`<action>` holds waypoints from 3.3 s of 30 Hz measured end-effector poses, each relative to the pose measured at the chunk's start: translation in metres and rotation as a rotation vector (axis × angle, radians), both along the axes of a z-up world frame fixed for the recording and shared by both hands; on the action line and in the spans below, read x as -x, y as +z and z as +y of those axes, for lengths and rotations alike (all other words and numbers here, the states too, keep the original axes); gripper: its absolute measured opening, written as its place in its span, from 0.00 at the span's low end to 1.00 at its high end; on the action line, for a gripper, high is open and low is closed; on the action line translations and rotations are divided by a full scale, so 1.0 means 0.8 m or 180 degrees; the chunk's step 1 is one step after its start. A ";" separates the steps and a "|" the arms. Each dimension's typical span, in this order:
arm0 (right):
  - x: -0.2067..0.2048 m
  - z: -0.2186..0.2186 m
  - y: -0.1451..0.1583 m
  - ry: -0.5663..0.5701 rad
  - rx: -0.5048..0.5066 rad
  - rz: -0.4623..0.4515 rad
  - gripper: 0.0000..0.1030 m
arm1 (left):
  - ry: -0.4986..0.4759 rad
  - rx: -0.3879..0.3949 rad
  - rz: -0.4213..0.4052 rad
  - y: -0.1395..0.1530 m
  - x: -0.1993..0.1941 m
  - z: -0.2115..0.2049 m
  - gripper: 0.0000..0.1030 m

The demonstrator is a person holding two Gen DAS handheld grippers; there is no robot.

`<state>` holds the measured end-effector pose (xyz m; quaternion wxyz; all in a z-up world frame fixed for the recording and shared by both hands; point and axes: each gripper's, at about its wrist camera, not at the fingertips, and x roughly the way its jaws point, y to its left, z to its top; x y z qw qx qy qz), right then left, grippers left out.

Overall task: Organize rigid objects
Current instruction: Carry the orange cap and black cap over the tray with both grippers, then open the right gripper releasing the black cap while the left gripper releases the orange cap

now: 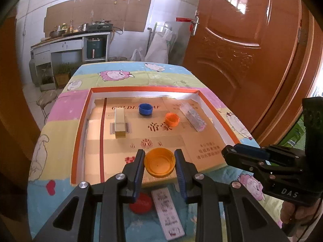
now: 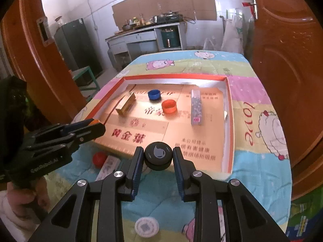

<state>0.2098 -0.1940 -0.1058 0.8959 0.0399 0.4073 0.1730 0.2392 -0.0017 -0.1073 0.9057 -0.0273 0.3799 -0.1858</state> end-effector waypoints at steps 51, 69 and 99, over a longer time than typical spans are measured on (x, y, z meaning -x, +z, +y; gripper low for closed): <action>-0.117 0.020 -0.057 0.0230 0.0272 0.0124 0.29 | 0.0003 -0.0418 0.0334 -0.052 -0.140 -0.042 0.29; -0.119 0.025 -0.070 0.0213 0.0396 0.0172 0.30 | -0.0024 -0.0265 0.0364 -0.057 -0.141 -0.033 0.33; -0.065 0.015 -0.014 0.0145 0.0289 -0.0065 0.47 | 0.0022 -0.0129 0.0074 0.006 -0.083 -0.024 0.37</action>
